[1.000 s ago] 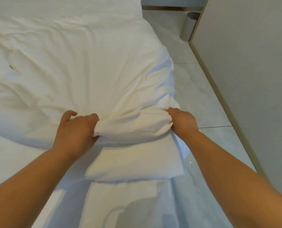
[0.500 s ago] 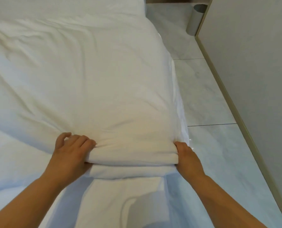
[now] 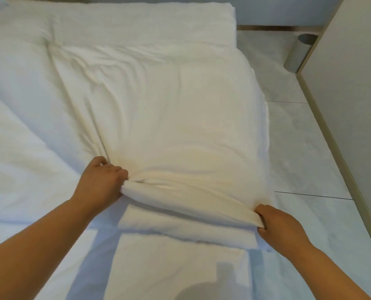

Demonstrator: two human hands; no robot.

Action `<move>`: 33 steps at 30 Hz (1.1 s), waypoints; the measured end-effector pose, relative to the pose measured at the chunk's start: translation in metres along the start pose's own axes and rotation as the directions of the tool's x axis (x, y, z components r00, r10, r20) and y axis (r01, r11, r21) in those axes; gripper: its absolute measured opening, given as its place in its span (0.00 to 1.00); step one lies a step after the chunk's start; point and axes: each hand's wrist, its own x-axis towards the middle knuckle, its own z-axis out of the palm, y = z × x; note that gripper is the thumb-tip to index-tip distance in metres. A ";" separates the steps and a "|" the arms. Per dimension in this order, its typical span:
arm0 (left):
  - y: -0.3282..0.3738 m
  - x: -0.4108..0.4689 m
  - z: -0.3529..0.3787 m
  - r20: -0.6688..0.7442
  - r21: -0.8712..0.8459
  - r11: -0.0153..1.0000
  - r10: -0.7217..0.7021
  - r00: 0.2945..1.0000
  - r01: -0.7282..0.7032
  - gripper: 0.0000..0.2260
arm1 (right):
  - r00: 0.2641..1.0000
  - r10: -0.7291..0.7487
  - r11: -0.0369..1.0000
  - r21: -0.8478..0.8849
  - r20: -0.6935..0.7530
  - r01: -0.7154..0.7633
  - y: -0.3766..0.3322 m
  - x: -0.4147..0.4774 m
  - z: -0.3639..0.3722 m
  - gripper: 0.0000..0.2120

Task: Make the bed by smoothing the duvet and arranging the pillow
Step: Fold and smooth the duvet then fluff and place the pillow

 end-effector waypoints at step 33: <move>-0.450 -0.186 0.165 0.507 -0.207 0.731 -0.488 0.710 0.650 0.35 | 0.902 0.424 0.570 0.798 -0.083 -0.195 -0.561 0.226 -0.011 0.21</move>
